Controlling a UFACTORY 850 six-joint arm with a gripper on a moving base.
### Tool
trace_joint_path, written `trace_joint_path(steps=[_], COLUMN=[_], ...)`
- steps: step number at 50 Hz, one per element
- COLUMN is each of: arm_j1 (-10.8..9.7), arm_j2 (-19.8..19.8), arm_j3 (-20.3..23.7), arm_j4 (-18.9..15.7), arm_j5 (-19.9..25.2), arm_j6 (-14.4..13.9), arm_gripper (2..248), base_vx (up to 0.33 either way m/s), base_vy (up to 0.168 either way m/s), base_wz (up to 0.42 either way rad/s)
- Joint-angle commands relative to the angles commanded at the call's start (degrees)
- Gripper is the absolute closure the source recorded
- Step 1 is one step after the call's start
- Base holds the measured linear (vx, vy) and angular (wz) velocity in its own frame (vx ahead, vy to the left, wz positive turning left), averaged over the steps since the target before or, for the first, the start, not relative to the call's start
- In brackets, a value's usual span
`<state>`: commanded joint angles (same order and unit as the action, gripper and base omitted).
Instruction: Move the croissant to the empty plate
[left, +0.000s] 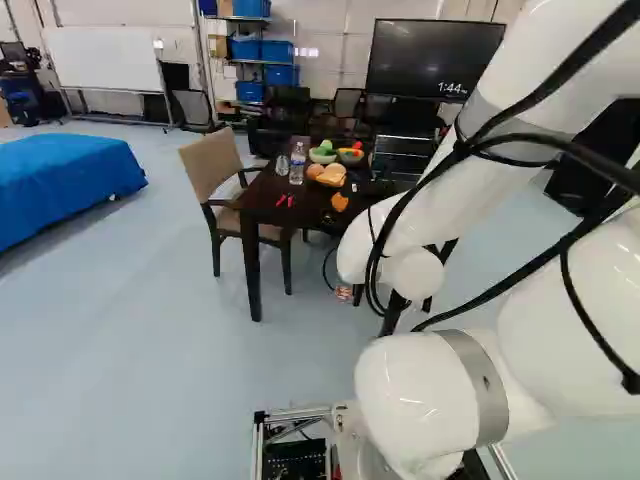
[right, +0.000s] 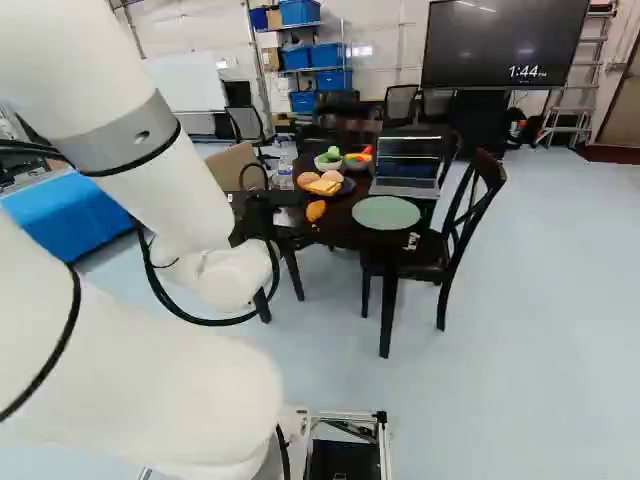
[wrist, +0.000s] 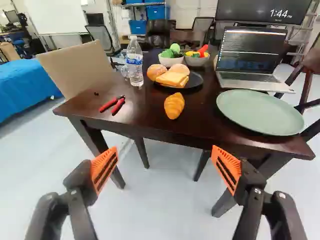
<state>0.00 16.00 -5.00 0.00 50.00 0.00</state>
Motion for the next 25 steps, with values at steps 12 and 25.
trace_joint_path(steps=[12,25], arm_j1=[0.0,0.0], arm_j2=[0.0,0.0], arm_j3=[0.0,0.0], arm_j4=[0.0,0.0], arm_j5=[0.0,0.0], arm_j6=[0.0,0.0], arm_gripper=[3,3], base_vx=[0.101,0.102], base_vy=[0.031,0.033], base_wz=[-0.012,-0.015])
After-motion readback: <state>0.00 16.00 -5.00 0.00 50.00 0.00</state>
